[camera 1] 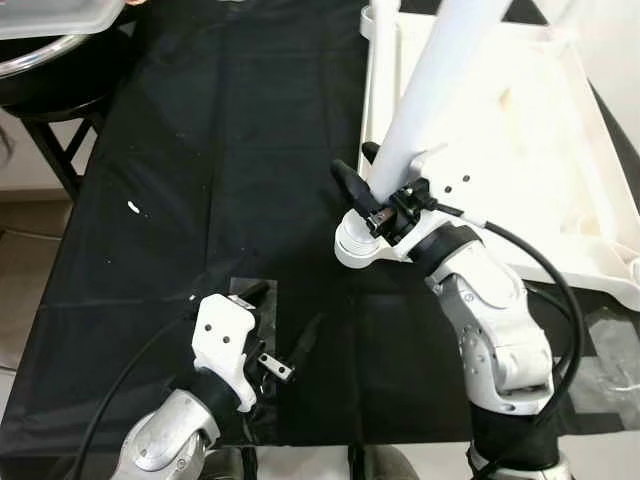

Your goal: Building children table

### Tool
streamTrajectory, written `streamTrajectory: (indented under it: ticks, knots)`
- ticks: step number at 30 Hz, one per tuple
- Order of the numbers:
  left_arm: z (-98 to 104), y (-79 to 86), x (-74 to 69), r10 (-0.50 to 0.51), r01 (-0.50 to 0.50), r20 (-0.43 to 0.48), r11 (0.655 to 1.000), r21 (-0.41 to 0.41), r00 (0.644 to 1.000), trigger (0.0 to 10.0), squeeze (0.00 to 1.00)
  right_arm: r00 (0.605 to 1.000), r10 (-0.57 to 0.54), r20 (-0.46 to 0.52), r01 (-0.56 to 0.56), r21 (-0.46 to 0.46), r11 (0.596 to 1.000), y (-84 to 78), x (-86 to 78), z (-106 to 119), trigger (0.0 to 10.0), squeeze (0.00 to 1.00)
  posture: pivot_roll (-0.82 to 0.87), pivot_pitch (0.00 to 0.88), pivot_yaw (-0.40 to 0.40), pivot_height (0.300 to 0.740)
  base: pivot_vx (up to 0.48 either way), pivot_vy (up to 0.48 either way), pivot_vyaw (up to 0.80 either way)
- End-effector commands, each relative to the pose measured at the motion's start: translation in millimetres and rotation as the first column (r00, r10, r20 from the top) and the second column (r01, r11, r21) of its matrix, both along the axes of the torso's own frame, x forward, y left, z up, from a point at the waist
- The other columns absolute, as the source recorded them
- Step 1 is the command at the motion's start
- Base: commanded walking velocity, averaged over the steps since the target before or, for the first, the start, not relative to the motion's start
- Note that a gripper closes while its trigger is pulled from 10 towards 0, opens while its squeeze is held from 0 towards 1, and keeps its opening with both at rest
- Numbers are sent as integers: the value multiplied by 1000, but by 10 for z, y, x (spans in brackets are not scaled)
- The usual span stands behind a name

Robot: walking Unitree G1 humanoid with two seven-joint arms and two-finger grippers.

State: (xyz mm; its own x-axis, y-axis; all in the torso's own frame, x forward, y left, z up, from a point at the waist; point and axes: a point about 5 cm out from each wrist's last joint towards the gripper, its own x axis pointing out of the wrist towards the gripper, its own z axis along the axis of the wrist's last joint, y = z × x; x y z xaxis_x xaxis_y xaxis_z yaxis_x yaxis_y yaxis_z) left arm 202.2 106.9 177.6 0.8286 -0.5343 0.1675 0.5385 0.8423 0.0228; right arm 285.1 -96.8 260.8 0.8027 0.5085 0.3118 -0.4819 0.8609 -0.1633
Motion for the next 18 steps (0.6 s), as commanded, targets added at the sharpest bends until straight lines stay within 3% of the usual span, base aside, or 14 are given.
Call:
streamTrajectory:
  ticks: [1,8,13,15,18]
  knots:
    - [-67,4,-1,-12,12,-21,1000,11,1000,10000,0,916,-122,-381,90,-102,991,-49,63,-735,10000,0,16,364,6,740,0,0,0]
    - [-80,22,48,-4,4,-17,1000,10,1000,10000,0,899,-182,-398,166,-75,983,103,-28,-703,10000,0,23,341,8,740,0,0,0]
    - [50,221,222,79,-78,30,997,-22,996,10000,0,902,-199,-383,181,-83,980,157,-23,-683,10000,0,16,305,3,740,0,0,0]
    - [50,221,222,79,-78,30,997,-22,996,10000,0,902,-199,-383,181,-83,980,157,-23,-683,10000,0,16,305,3,740,0,0,0]
    - [306,410,406,118,-114,115,993,-38,986,10000,0,921,-193,-339,160,-124,979,171,22,-640,10000,0,25,280,-4,740,0,0,0]
